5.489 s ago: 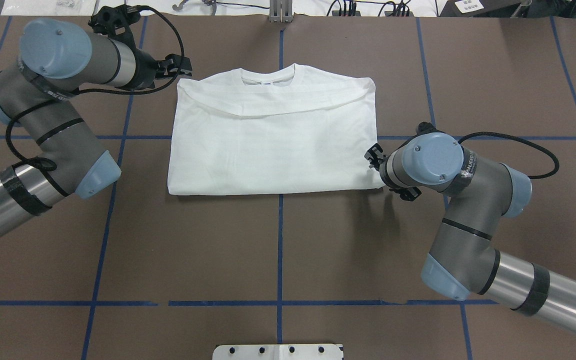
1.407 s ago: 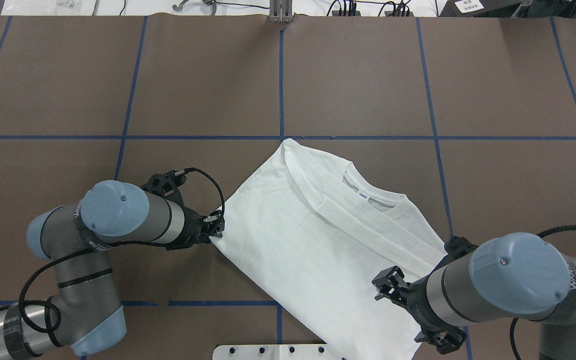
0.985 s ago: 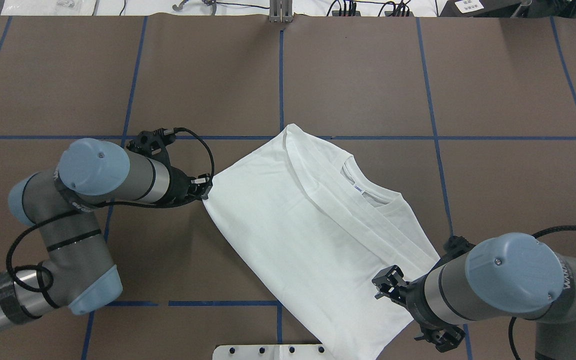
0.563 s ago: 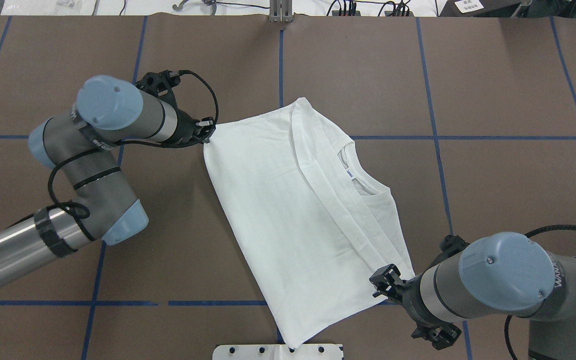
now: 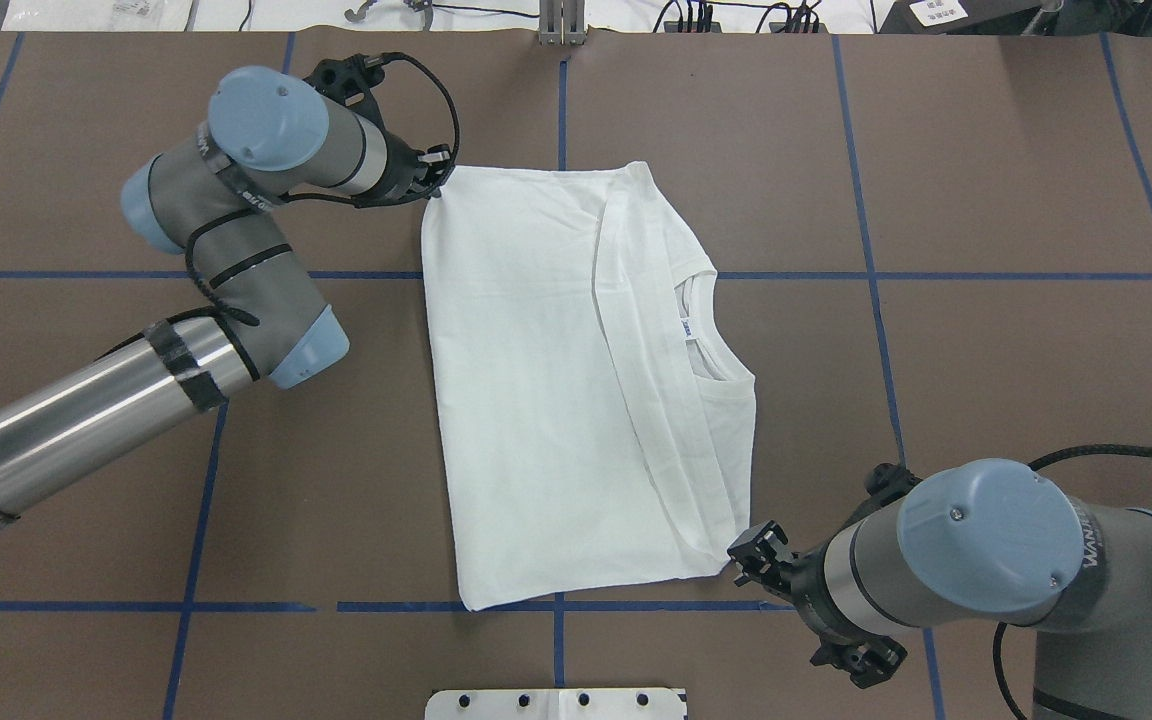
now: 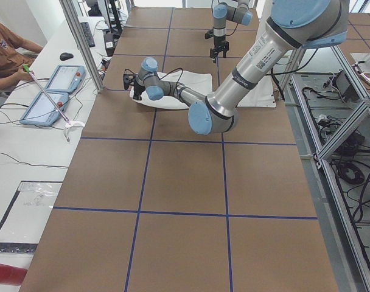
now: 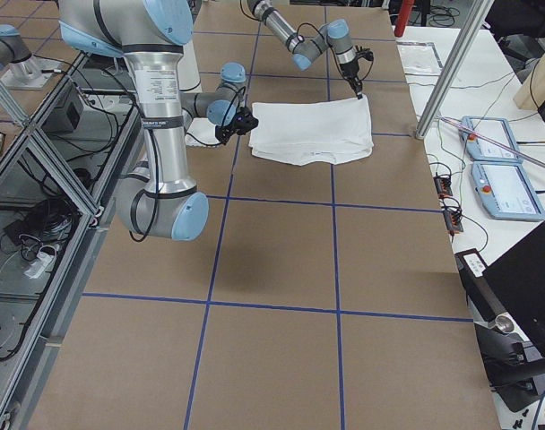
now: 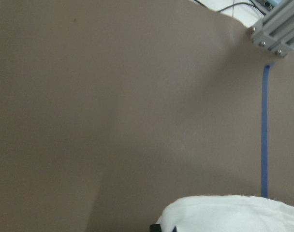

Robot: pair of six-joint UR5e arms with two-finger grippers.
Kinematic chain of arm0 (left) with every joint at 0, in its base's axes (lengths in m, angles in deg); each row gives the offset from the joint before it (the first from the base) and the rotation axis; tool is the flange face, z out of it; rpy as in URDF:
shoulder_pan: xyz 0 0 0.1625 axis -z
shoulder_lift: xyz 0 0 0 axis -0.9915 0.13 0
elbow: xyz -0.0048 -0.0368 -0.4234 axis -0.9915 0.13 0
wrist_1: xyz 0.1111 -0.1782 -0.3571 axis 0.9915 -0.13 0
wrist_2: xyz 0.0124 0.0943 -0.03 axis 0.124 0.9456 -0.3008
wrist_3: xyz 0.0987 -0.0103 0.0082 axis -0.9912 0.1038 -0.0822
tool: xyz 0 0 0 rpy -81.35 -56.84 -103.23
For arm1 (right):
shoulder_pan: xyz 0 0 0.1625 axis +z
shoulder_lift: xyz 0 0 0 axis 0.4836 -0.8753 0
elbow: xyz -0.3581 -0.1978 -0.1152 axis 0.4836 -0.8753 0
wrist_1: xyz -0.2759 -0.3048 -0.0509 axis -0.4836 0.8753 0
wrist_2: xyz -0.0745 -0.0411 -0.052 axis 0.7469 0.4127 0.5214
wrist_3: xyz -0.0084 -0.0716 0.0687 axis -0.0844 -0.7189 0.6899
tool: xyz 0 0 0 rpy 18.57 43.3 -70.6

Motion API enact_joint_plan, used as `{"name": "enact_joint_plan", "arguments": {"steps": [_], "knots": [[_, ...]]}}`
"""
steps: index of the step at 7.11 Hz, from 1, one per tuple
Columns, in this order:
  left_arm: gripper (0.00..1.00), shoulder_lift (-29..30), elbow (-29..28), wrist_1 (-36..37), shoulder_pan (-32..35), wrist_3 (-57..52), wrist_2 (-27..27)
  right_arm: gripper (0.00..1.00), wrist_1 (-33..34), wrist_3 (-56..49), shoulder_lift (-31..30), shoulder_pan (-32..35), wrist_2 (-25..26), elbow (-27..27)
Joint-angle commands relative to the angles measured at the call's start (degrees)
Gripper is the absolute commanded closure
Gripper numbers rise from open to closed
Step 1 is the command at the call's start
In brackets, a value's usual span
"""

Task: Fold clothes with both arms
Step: 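Rotate the folded shirt with both grippers, pulling it toward the robot, then release the shirt corner and move the right gripper over the shirt's collar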

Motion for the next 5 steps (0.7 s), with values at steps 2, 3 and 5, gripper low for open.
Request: {"name": "enact_joint_plan", "arguments": {"steps": [2, 3, 5], "knots": [[0.33, 1.9, -1.1, -1.3, 1.1, -0.3, -0.2, 0.0, 0.1, -9.0, 3.5, -0.9, 7.2, -2.9], [0.33, -1.2, 3.1, -1.3, 1.2, -0.6, -3.4, 0.0, 0.2, -16.6, 5.5, -0.8, 9.5, -6.0], [0.33, -11.0, 17.3, 0.0, 0.8, -0.6, -8.5, 0.0, 0.2, -30.0, 7.0, -0.8, 11.2, -8.4]]}}
